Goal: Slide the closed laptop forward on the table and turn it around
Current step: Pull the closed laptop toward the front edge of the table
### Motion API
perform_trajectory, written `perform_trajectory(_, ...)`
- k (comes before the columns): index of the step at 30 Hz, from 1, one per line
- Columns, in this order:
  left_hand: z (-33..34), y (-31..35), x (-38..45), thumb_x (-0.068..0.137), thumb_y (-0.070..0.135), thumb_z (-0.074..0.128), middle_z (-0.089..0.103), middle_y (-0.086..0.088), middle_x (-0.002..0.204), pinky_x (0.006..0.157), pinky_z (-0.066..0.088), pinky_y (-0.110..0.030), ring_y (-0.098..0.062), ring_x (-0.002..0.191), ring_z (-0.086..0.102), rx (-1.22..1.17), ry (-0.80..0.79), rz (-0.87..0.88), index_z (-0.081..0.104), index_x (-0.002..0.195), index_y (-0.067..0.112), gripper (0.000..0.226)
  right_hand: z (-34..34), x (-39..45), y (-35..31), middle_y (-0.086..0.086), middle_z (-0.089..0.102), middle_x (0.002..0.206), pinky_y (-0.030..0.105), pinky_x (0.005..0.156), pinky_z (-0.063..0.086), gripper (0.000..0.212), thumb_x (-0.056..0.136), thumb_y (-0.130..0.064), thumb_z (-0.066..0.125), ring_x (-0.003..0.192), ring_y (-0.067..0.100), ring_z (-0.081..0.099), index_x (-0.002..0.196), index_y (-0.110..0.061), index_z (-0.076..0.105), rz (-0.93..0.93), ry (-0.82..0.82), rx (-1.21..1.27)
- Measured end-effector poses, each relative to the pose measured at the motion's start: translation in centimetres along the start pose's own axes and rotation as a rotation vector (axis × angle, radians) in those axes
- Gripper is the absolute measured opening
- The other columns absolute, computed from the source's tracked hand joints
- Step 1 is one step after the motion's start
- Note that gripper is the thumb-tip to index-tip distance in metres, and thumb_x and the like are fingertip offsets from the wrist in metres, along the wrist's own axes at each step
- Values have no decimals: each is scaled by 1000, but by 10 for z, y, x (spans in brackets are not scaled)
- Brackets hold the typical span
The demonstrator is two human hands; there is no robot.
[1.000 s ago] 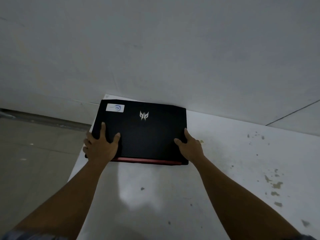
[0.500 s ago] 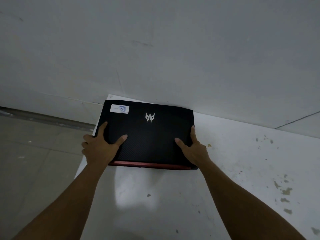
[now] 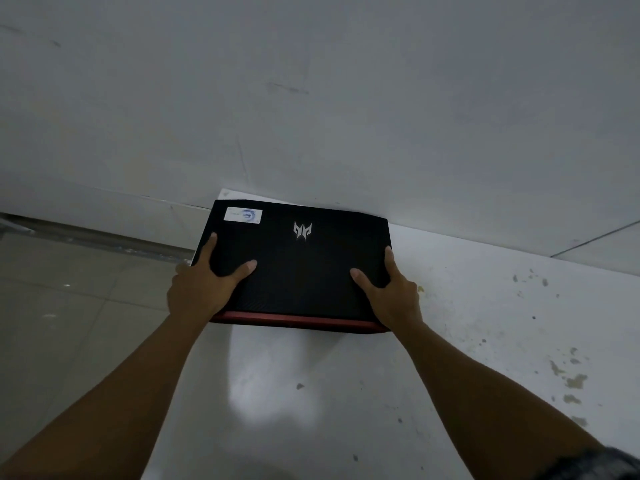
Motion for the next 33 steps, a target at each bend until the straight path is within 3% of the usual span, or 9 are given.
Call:
perform_trajectory(4, -8, 0, -20, 49, 108, 39, 53, -24, 130, 93, 50, -54, -44, 117, 57, -22, 33, -13, 14, 157, 56, 123, -12, -17, 5, 7, 52, 149, 49, 106, 44, 101, 81, -79, 56, 133, 37, 51, 163, -34, 16, 10, 37, 60)
perform_trajectory(16, -26, 36, -137, 56, 98, 54, 56, -20, 120, 72, 45, -39, -40, 105, 61, -104, 174, 106, 22, 156, 57, 113, -80, -108, 63, 1, 57, 145, 40, 102, 50, 98, 81, -73, 64, 126, 30, 59, 161, -40, 19, -42, 190, 215)
perform_trajectory(22, -2, 51, -192, 53, 102, 50, 60, -13, 114, 71, 54, -42, -31, 93, 63, -109, 143, 170, 20, 155, 59, 115, -122, -156, 115, 0, 55, 148, 40, 103, 49, 98, 80, -68, 68, 128, 28, 58, 161, -38, 22, -51, 258, 258)
perform_trajectory(27, 27, 61, -248, 53, 102, 52, 62, -11, 115, 76, 56, -46, -32, 98, 64, -139, 139, 186, 22, 155, 59, 115, -152, -187, 166, -3, 53, 151, 38, 106, 47, 98, 79, -68, 70, 132, 25, 55, 161, -39, 24, -42, 277, 260)
perform_trajectory(33, 62, 65, -305, 55, 98, 57, 63, -7, 113, 71, 49, -39, -26, 96, 61, -179, 168, 176, 26, 154, 58, 112, -171, -211, 222, -6, 56, 146, 32, 102, 48, 97, 79, -66, 72, 127, 20, 57, 160, -40, 26, -61, 269, 275)
Point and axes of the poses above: each hand's wrist, its own x-axis towards the middle knuckle, its own z-axis out of the palm, y = z × x, the point moved 9 cm from there along x, towards the middle knuckle
